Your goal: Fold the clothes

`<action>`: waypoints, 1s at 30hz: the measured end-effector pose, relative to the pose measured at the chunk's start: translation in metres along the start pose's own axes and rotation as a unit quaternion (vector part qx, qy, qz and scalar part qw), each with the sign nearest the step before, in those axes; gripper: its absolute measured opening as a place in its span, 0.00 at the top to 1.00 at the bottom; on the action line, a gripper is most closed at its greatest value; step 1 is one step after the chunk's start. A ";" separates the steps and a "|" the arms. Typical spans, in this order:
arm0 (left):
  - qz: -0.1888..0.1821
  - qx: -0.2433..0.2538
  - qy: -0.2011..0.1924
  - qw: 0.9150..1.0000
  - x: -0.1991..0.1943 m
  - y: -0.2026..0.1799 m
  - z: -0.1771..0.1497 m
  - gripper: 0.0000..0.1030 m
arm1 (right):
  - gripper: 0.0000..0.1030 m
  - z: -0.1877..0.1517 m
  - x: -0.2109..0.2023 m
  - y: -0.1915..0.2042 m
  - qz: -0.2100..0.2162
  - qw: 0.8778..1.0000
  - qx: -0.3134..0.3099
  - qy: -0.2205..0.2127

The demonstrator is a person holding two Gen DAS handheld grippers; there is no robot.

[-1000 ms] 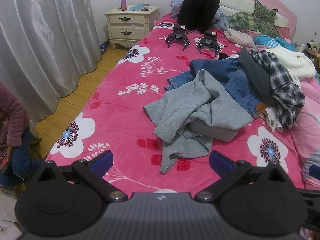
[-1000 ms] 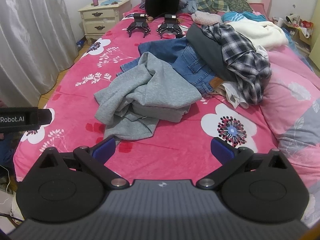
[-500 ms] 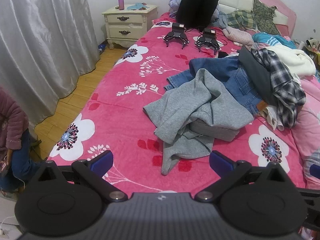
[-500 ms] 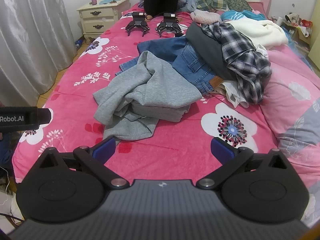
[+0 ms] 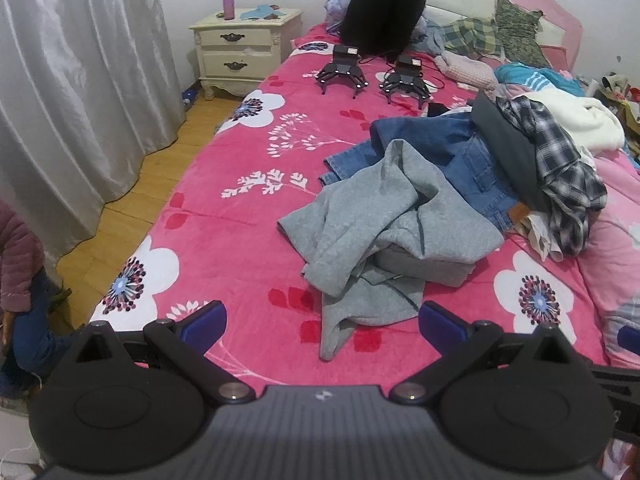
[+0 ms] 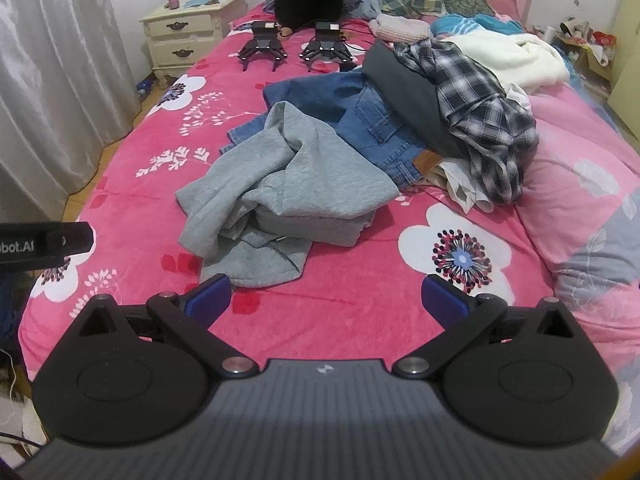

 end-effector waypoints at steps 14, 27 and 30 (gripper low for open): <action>0.046 -0.002 -0.002 0.999 0.112 -0.002 0.002 0.00 | 0.01 -0.001 0.094 -0.039 0.098 0.995 0.005 0.005; 0.051 0.072 -0.016 0.996 0.280 0.039 0.059 0.22 | 0.01 0.129 0.259 0.060 0.168 0.979 -0.071 -0.092; 0.026 0.085 0.019 0.996 0.322 0.041 0.062 0.33 | 0.01 0.154 0.301 0.091 0.148 0.983 -0.077 -0.080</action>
Point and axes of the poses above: each gripper's, at about its wrist camera, not at the fingertips, and x roughly the way its jaws point, y to its left, z to its top, the point moved 3 cm from there along x, roughly the way its jaws point, and after that the axes turned 14 degrees about -z, right-handed, at the moved point
